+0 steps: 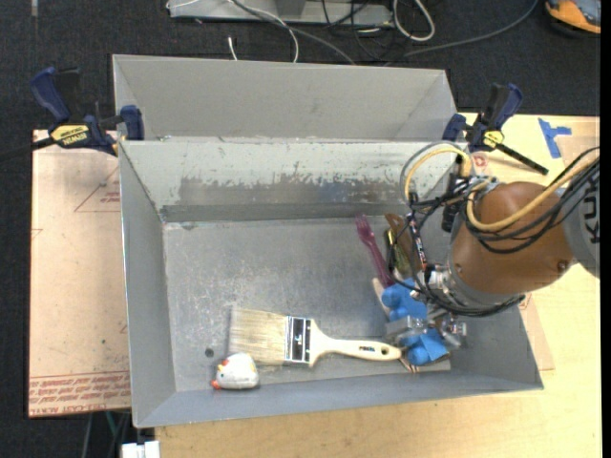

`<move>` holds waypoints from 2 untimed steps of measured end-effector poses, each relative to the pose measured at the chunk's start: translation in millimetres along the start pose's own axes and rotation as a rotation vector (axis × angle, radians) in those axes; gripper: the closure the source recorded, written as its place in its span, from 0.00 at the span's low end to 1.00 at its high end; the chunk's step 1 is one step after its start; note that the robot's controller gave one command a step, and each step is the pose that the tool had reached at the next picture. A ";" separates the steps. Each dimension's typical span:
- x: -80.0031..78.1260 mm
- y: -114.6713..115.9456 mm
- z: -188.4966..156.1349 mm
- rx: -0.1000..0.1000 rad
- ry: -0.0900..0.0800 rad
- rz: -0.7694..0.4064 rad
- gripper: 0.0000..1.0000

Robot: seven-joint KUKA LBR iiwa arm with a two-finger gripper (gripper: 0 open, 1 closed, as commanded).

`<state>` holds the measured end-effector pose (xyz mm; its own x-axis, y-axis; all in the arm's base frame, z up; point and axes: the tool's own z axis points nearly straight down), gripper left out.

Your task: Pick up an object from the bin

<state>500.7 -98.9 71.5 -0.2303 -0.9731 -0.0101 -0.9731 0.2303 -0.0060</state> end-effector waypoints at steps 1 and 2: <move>-0.1 0.1 -0.4 0.000 0.000 0.000 1.00; -0.6 2.5 -24.3 -0.009 0.000 0.002 1.00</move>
Offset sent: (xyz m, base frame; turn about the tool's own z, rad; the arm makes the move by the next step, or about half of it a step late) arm 0.0000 0.0001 0.0595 -0.0001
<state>498.2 -97.9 95.8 -0.2317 -0.9727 -0.0102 -0.9728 0.2317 0.0030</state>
